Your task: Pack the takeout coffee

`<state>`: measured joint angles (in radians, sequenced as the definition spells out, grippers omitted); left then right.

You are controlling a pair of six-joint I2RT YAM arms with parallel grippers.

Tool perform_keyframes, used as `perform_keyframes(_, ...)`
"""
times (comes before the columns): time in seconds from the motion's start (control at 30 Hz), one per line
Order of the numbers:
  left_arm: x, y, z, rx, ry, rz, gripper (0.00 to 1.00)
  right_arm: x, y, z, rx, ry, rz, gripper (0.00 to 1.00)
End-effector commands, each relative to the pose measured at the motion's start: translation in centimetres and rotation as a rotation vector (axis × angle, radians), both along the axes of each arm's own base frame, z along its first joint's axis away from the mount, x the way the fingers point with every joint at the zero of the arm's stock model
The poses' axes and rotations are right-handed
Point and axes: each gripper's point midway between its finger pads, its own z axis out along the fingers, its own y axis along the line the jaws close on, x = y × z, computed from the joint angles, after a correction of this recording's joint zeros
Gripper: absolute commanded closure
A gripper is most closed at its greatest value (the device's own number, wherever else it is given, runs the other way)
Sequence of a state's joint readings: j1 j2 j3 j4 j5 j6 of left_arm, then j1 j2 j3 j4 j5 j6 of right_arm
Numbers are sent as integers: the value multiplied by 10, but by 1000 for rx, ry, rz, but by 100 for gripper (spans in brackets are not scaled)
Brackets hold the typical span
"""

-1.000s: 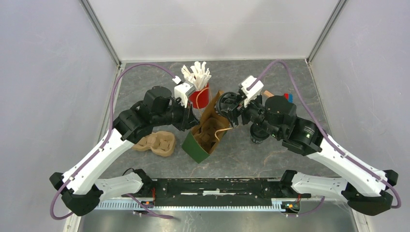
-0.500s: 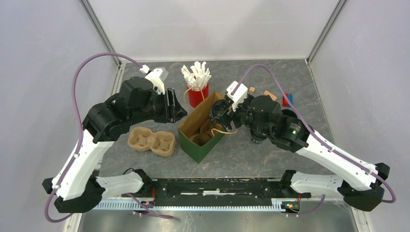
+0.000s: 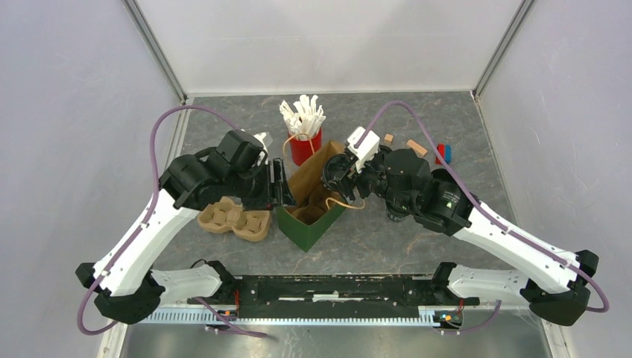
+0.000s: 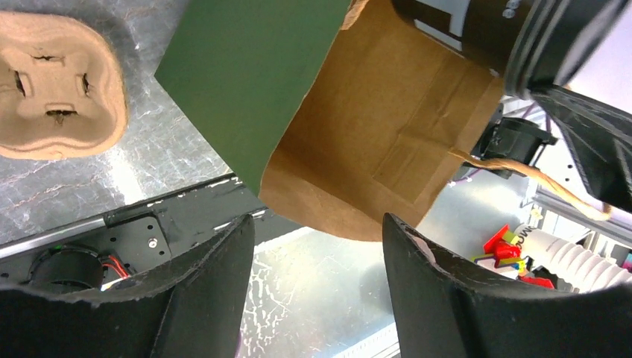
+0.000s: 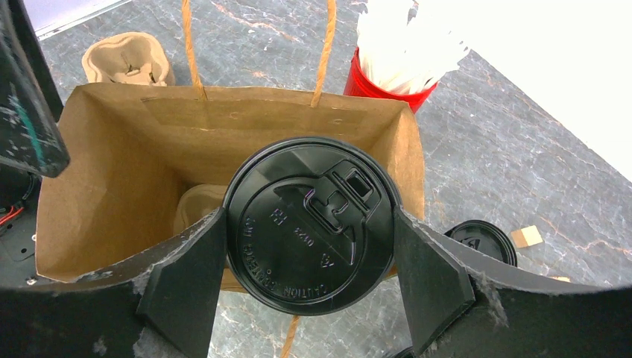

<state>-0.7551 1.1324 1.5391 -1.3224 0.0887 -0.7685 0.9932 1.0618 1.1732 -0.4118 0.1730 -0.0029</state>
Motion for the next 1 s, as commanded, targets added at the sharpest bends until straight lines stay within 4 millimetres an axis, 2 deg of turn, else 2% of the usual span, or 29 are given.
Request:
perform_keyframes(0.0, 3, -9, -13, -3, 47, 14, 31, -1, 1, 10, 34, -33, 10, 21)
perform_keyframes(0.23, 17, -10, -27, 75, 26, -12, 41, -3, -3, 9, 18, -37, 13, 21)
perform_keyframes(0.37, 23, -16, -25, 71, -8, -62, 58, -11, -1, 7, 15, -13, 56, 22)
perform_keyframes(0.47, 26, -23, -17, 41, -55, -117, 76, -22, 4, 7, 14, 12, 114, 22)
perform_keyframes(0.6, 21, -35, -3, -23, -136, -262, 89, -30, 4, 27, 34, 8, 141, 22)
perform_keyframes(0.8, -1, -50, 5, -128, -141, -515, 92, -36, 5, 62, 28, -35, 188, 21)
perform_keyframes(0.87, -10, -54, 7, -163, -107, -575, 92, -35, 4, 62, -5, -54, 199, 21)
perform_keyframes(0.97, -15, -56, 10, -186, -101, -629, 92, -41, 5, 45, -57, -58, 256, 21)
